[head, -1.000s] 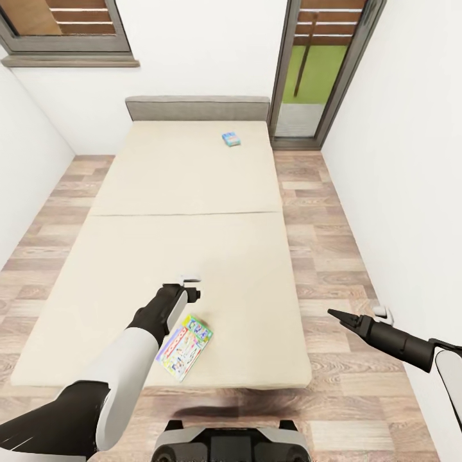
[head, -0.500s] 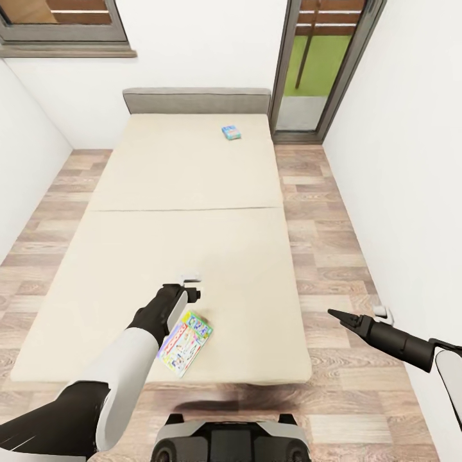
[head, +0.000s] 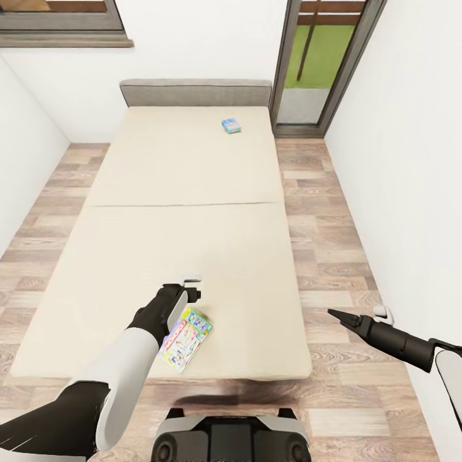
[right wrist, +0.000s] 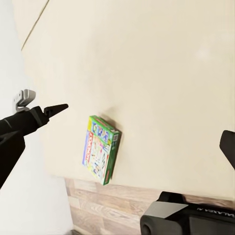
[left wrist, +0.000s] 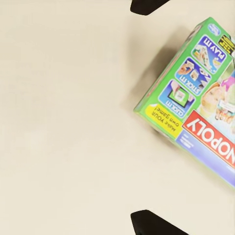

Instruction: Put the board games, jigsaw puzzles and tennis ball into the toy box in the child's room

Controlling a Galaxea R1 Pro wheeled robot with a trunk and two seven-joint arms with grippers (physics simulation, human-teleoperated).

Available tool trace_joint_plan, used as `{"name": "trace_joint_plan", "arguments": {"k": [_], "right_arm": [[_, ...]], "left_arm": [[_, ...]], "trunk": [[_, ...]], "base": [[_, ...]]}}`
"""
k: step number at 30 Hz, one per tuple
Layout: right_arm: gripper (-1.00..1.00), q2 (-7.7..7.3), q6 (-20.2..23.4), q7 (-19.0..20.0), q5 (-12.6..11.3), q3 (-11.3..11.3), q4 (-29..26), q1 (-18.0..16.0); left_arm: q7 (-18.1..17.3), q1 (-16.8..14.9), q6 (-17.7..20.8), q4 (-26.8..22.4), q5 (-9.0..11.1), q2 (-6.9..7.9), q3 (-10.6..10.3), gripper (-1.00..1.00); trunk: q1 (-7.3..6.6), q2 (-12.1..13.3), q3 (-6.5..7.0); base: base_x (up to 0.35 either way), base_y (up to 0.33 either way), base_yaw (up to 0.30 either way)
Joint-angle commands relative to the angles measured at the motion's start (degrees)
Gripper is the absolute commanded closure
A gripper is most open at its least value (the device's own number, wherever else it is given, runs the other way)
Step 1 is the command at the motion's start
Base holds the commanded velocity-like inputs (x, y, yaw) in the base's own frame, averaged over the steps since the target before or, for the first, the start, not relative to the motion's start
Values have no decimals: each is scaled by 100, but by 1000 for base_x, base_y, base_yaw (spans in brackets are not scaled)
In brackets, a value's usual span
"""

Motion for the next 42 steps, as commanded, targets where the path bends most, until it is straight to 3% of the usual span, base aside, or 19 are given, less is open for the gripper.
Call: {"name": "trace_joint_plan", "arguments": {"k": [1, 35, 42], "right_arm": [[-100, 0, 27, 45, 37, -8, -1, -4], [-100, -11, 27, 45, 35, -16, 44, -4], [-100, -9, 27, 44, 36, -17, 65, -4]], "left_arm": [[14, -2, 28, -9, 4, -4, 9, -100], [19, -2, 32, -78, 4, -4, -15, -100], [42, -9, 48, -380, 4, -4, -22, -100]], "trunk": [[3, -9, -17], [3, -9, -339], [3, -9, -406]], "base": [[0, 0, 0], [0, 0, 0], [0, 0, 0]]}}
